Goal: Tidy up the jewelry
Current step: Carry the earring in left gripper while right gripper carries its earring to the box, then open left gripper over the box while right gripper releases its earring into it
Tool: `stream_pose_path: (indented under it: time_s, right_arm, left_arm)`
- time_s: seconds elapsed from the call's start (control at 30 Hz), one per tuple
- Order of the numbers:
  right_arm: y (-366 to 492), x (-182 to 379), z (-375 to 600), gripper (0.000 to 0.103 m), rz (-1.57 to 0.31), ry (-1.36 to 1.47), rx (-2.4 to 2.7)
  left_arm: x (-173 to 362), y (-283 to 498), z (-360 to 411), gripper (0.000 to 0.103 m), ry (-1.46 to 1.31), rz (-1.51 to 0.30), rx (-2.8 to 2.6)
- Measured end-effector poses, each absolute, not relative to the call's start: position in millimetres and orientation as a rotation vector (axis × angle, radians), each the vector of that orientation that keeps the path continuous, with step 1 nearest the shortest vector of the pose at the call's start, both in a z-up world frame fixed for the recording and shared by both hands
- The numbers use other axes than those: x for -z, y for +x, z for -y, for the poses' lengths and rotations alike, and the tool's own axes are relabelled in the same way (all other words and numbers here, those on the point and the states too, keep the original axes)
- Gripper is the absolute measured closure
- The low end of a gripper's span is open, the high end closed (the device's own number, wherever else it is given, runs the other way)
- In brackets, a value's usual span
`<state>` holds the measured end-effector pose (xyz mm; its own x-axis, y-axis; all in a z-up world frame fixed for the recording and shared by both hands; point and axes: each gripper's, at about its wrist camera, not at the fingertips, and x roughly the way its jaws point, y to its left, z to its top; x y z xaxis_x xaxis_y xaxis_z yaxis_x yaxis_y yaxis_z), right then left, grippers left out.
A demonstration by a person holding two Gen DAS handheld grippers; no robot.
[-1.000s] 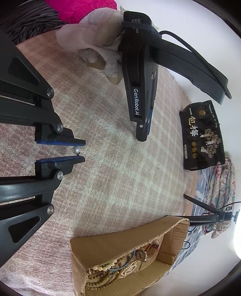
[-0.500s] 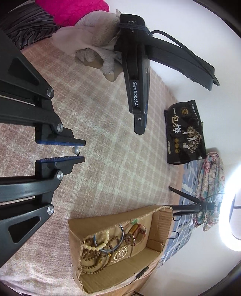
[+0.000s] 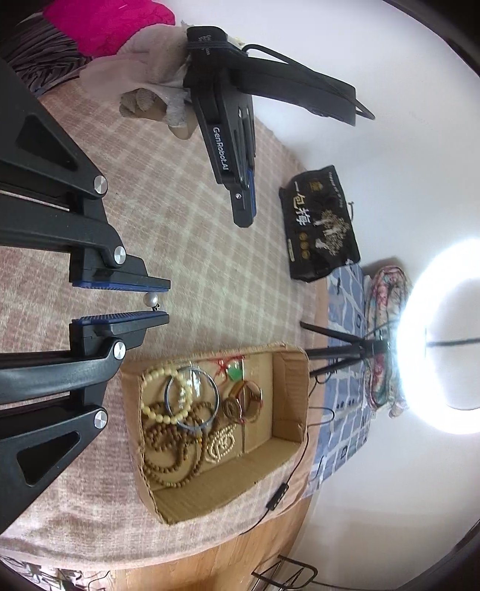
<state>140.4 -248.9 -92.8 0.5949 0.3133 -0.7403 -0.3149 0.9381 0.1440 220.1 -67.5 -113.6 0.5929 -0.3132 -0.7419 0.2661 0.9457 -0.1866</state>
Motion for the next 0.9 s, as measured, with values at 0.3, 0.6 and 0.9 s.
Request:
stream_pose_path:
  time_s: [0.3,0.6,0.9]
  right_arm:
    - [150.6,78.9,275.0,0.095,-0.838,0.023,-0.312]
    - [173.7,74.6,292.1,0.095,-0.836,0.027,-0.276]
    - [198.5,85.8,304.8,0.095,-0.873,0.026,-0.248]
  left_arm:
    - [94.8,244.6,96.2,0.097,-0.049,-0.831,0.361]
    - [86.6,281.4,119.2,0.097,-0.067,-0.824,0.374]
    - [83.7,312.4,153.9,0.097,-0.051,-0.809,0.399]
